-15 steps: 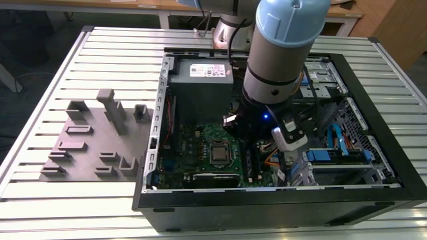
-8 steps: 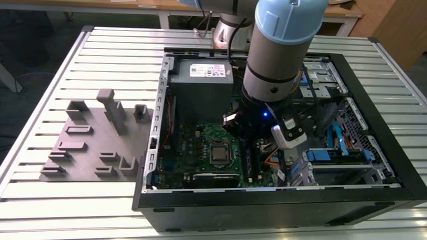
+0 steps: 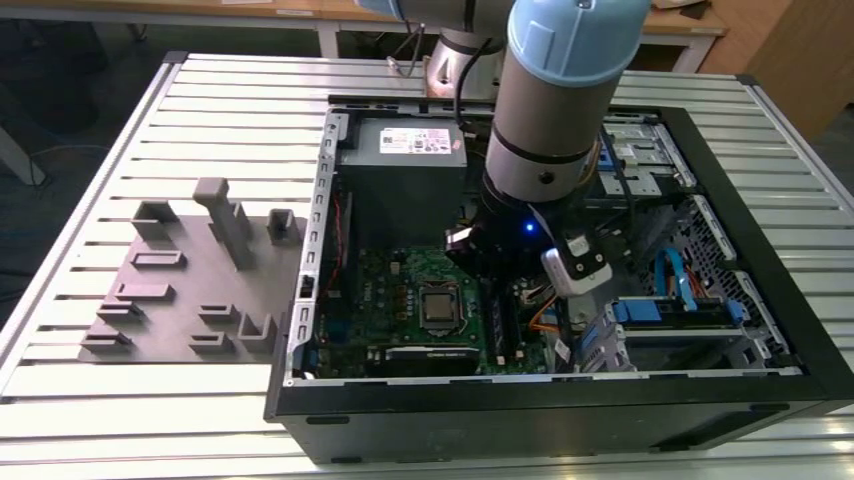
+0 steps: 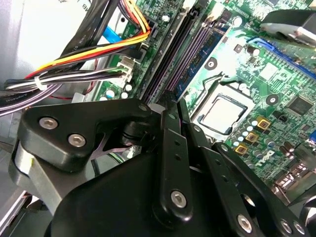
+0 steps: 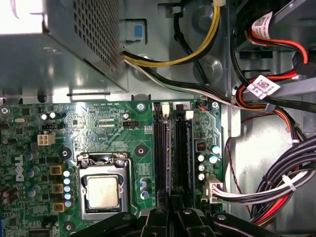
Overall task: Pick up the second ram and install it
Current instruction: 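Insert the second ram into the second slot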
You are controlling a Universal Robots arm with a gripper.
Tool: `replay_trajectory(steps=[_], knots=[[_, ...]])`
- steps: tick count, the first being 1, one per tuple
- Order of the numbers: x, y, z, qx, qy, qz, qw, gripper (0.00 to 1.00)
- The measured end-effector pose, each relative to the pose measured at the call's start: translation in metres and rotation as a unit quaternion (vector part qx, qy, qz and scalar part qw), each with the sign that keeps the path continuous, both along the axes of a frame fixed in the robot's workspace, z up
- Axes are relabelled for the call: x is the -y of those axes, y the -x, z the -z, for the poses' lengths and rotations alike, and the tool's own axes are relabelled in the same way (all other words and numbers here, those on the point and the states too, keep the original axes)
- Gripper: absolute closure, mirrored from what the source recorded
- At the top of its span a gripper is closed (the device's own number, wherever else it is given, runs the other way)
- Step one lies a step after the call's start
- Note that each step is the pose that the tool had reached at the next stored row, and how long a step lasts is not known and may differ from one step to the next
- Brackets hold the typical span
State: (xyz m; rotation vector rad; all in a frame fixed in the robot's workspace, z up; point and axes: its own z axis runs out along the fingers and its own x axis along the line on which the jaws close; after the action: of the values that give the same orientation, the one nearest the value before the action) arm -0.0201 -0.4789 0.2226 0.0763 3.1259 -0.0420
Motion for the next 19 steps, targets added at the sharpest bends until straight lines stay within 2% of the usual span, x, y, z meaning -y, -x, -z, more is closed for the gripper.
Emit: replay_trajectory(steps=[19], knots=[[-0.0027, 0.0013, 0.007, -0.0001, 0.0005, 0.0, 1.0, 0.86]])
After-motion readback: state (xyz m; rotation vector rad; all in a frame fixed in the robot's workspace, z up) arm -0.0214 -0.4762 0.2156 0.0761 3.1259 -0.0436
